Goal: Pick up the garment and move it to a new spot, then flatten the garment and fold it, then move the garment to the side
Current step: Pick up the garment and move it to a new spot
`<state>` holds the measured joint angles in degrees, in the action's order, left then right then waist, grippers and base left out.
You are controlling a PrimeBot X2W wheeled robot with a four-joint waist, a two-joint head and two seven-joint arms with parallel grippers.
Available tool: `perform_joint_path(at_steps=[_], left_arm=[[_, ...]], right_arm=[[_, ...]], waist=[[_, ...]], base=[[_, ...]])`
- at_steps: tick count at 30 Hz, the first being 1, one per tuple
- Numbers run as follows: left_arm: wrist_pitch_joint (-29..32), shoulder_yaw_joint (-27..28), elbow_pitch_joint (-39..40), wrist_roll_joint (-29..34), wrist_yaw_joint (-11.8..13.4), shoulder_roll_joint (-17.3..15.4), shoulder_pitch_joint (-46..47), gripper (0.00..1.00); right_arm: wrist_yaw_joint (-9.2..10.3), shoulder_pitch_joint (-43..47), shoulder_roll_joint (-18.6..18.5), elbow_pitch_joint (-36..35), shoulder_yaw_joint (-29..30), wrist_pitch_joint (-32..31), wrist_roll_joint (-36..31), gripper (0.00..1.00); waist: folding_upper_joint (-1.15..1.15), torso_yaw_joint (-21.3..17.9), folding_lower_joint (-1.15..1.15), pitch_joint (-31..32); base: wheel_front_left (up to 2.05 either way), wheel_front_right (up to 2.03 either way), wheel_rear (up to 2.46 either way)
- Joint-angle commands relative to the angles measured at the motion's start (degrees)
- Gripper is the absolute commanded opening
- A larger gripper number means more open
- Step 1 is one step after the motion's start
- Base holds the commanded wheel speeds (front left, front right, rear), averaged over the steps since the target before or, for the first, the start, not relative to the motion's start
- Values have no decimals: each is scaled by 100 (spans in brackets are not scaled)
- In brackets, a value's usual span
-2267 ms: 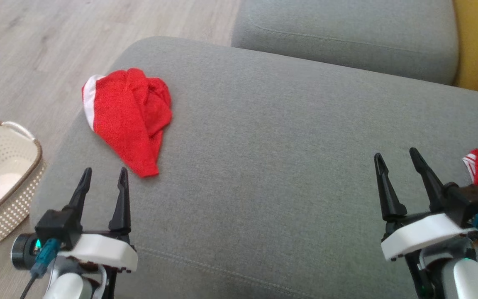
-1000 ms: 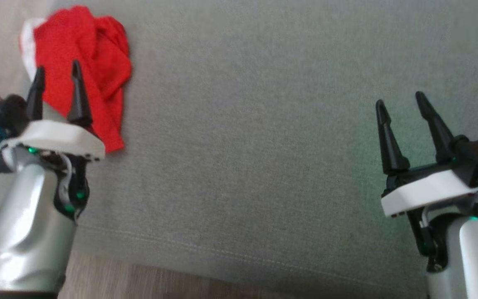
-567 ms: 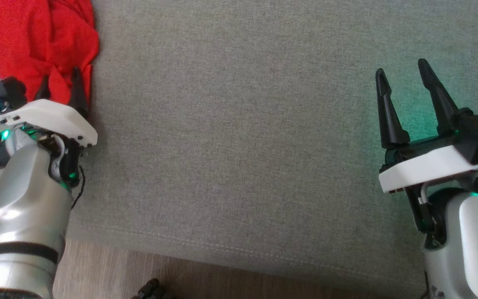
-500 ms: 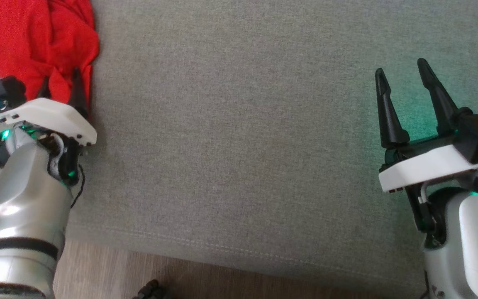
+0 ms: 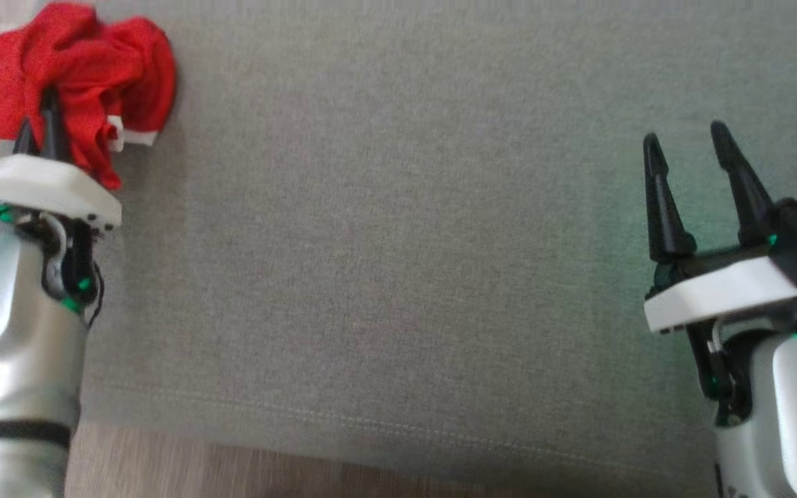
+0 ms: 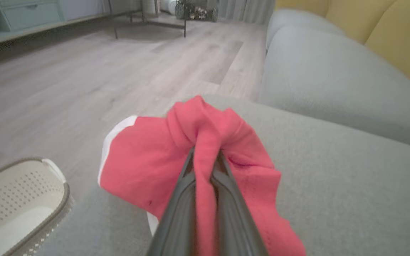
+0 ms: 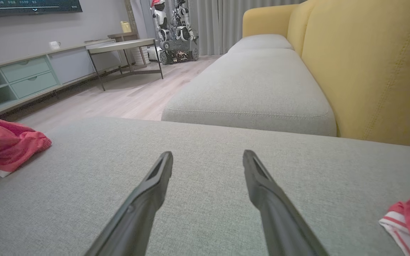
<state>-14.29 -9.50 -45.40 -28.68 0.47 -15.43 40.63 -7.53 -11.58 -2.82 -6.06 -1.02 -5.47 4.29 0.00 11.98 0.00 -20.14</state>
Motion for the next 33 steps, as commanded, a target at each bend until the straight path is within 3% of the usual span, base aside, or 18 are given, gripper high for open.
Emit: perform_joint_path(at_steps=[1,5,11,18,26,33], left_arm=[[-69,269,455,148,62,-289,-269,0],[-70,482,1622,516,190,-229,-1075,0],[-60,329,3023,908,357,-187,-2160,0],[447,98,4474,1027,638,-158,-3169,0],[837,-250,5337,1098,698,-87,-3613,0],[876,-734,4979,1198,458,122,-3080,0]], right_arm=[[4,64,-6,-163,-84,79,53,100],[4,243,-6,-112,11,132,113,100],[4,516,-6,-84,111,163,197,100],[4,785,-6,-108,131,161,333,100],[4,914,-6,-195,107,129,428,100],[4,824,-6,-213,-139,137,550,100]], waist=[[0,-72,0,305],[0,-154,0,681],[0,-286,0,1153],[0,-577,0,1533],[0,-997,0,1561],[0,-1583,0,1337]], base=[[0,0,0],[0,0,0],[0,0,0],[0,0,0],[0,0,0],[0,0,0]])
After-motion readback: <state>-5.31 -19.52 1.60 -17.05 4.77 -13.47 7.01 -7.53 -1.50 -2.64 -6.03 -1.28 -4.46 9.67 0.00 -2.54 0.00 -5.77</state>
